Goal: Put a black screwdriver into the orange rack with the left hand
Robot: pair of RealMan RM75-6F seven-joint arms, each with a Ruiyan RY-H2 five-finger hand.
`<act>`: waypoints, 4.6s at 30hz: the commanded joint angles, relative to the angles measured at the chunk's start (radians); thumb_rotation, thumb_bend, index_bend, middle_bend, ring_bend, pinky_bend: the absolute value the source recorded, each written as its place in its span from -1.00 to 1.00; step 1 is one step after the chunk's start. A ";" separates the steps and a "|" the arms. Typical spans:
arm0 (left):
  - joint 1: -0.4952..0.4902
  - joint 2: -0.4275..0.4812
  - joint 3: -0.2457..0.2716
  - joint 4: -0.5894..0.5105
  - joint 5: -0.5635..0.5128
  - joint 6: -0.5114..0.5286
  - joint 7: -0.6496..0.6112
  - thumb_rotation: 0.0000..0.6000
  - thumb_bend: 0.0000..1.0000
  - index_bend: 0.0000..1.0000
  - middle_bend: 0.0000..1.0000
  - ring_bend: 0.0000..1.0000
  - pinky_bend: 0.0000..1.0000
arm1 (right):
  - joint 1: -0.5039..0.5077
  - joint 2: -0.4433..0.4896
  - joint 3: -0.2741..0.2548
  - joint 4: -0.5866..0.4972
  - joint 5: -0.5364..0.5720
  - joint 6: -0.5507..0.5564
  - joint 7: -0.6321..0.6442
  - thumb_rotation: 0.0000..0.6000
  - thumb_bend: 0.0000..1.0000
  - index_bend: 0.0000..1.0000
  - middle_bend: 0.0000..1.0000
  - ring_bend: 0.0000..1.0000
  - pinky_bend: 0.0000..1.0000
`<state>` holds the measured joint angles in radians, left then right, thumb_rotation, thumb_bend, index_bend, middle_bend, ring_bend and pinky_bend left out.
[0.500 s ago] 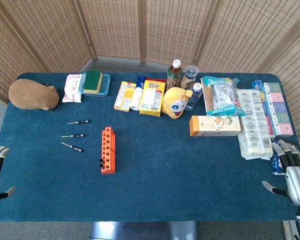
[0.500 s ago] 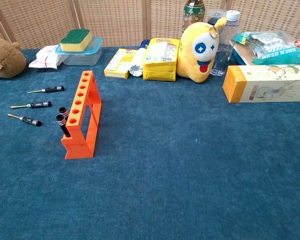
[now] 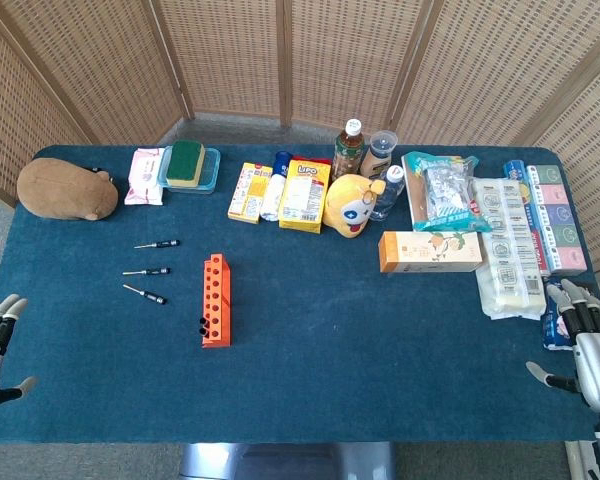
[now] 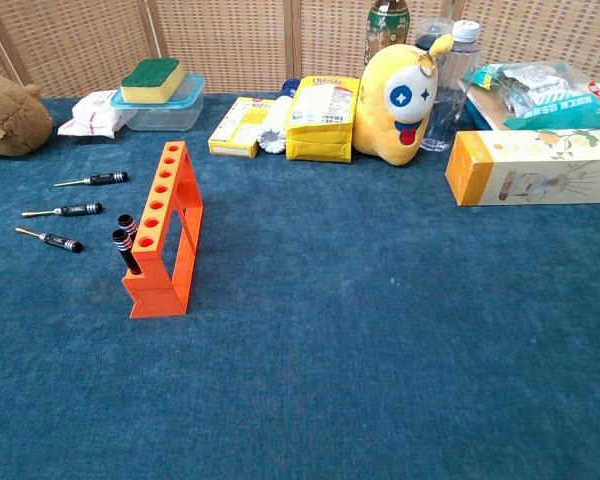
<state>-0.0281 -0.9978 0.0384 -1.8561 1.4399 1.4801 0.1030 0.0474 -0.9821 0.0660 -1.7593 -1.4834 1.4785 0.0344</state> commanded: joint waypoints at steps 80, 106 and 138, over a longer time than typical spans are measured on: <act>-0.541 -0.547 -0.141 0.378 -0.569 -0.389 0.576 1.00 -0.33 -0.19 1.00 1.00 1.00 | 0.009 0.051 -0.005 -0.008 0.015 -0.051 0.154 1.00 -1.00 -1.00 -0.96 -0.85 -0.94; -0.560 -0.595 -0.124 0.410 -0.587 -0.355 0.652 1.00 -0.30 -0.09 1.00 1.00 1.00 | 0.007 0.053 -0.005 -0.008 0.011 -0.040 0.165 1.00 -1.00 -1.00 -0.95 -0.84 -0.94; -0.575 -0.639 -0.127 0.426 -0.618 -0.318 0.740 1.00 -0.30 -0.03 1.00 1.00 1.00 | 0.004 0.055 -0.003 -0.008 0.012 -0.032 0.171 1.00 -1.00 -1.00 -0.95 -0.83 -0.94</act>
<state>-0.6033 -1.6357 -0.0892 -1.4312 0.8215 1.1616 0.8420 0.0512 -0.9273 0.0632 -1.7676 -1.4717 1.4461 0.2058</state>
